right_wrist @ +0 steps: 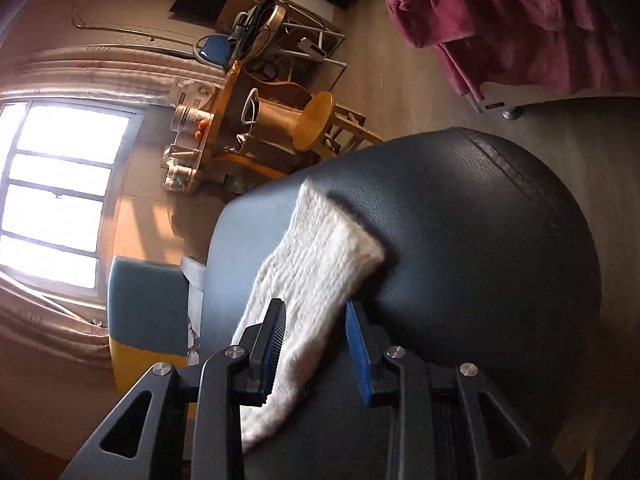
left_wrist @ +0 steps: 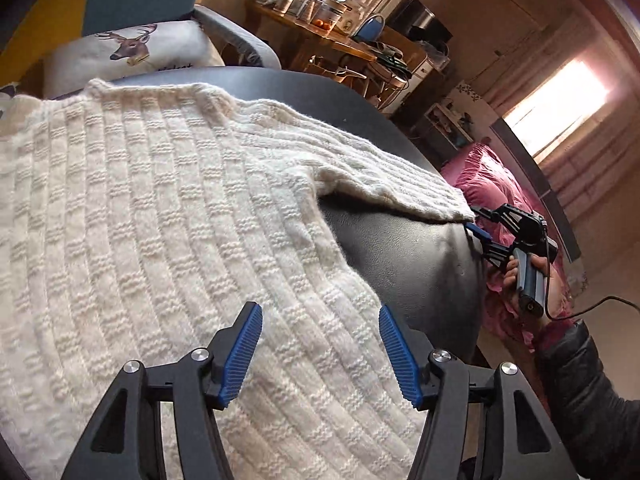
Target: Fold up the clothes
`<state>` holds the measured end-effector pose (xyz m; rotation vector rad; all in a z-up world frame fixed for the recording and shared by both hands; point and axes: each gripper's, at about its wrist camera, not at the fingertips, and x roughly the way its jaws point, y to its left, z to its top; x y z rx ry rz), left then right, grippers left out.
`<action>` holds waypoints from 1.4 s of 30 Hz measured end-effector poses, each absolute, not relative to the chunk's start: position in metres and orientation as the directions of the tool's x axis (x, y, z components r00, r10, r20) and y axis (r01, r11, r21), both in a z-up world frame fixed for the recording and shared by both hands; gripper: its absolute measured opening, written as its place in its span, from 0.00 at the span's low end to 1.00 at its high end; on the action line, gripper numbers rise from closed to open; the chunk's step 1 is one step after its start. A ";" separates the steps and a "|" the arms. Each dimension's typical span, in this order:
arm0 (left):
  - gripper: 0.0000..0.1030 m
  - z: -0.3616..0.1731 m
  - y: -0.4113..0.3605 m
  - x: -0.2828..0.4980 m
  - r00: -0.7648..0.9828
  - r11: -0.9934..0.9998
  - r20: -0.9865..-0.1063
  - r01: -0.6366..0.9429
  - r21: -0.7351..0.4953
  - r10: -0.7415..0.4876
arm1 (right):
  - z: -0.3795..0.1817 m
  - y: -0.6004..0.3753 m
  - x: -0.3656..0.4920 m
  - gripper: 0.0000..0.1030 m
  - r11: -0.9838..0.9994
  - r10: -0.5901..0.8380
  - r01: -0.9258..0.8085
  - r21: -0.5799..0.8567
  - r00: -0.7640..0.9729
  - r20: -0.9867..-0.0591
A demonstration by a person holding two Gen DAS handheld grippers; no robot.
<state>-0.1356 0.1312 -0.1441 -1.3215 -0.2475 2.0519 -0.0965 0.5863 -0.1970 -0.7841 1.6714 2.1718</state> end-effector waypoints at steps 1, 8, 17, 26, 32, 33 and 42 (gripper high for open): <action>0.61 -0.145 0.128 -0.134 -0.257 -0.759 -0.738 -0.425 -0.494 0.624 | -0.195 0.588 -0.096 0.30 -0.302 -0.079 -0.534 0.790 -0.812 -0.578; 0.61 -0.143 0.129 -0.141 -0.235 -0.772 -0.755 -0.387 -0.504 0.612 | -0.176 0.568 -0.125 0.07 -0.527 -0.069 -0.514 0.677 -0.768 -0.637; 0.63 -0.091 0.224 -0.195 -0.077 -0.615 -0.656 -0.443 -0.652 0.751 | -0.137 0.461 -0.151 0.07 -0.926 -0.152 -0.140 0.350 -0.711 -0.686; 0.64 -0.124 0.345 -0.241 0.095 -0.608 -0.689 -0.395 -0.689 0.718 | -0.158 0.441 -0.151 0.07 -0.974 -0.148 -0.036 0.224 -0.649 -0.747; 0.64 -0.150 0.352 -0.256 0.146 -0.590 -0.623 -0.214 -0.778 0.769 | -0.159 0.429 -0.151 0.07 -0.991 -0.107 0.011 0.130 -0.641 -0.760; 0.65 -0.151 0.352 -0.258 0.147 -0.588 -0.617 -0.198 -0.784 0.773 | -0.159 0.427 -0.150 0.08 -0.993 -0.097 0.013 0.115 -0.645 -0.758; 0.07 -0.154 0.373 -0.263 0.081 -0.687 -0.717 -0.230 -0.690 0.693 | -0.157 0.421 -0.156 0.12 -0.996 -0.057 -0.015 0.089 -0.662 -0.747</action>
